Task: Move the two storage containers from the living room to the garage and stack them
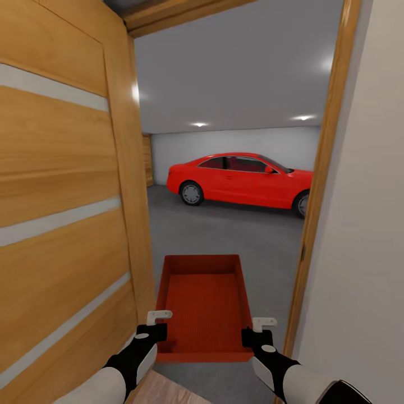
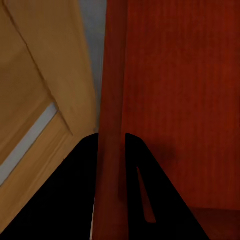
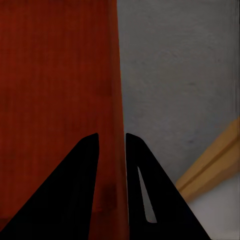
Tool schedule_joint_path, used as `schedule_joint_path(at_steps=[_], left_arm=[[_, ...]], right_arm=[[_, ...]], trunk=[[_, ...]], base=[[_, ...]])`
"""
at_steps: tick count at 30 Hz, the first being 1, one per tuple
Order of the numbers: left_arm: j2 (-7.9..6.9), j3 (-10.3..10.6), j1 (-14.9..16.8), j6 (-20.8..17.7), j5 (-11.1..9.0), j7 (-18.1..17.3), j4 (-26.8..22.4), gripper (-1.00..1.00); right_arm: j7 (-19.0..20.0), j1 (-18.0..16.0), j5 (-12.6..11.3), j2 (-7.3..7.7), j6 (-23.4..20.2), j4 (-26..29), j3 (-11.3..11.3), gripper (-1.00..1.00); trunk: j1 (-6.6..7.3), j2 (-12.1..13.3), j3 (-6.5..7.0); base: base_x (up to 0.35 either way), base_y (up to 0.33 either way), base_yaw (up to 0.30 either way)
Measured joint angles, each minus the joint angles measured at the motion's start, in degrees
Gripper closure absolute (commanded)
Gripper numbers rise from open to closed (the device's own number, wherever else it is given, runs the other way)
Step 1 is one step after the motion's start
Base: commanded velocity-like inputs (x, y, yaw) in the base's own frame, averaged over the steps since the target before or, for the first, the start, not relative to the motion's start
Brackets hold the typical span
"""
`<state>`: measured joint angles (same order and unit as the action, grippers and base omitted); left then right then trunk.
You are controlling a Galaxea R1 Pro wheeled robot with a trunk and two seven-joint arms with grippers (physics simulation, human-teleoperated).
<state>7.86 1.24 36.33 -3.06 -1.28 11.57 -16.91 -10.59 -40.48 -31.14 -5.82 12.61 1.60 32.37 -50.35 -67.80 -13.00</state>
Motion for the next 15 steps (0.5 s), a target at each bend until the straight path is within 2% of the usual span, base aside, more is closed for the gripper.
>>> schedule_joint_path(at_steps=[15], left_arm=[[-0.01,0.0,0.0,0.0,0.0,0.0,0.0,1.00]], right_arm=[[0.0,0.0,0.0,-0.01,0.0,0.0,0.0,1.00]], trunk=[[0.00,0.0,0.00]], base=[[0.280,0.216,-0.285]])
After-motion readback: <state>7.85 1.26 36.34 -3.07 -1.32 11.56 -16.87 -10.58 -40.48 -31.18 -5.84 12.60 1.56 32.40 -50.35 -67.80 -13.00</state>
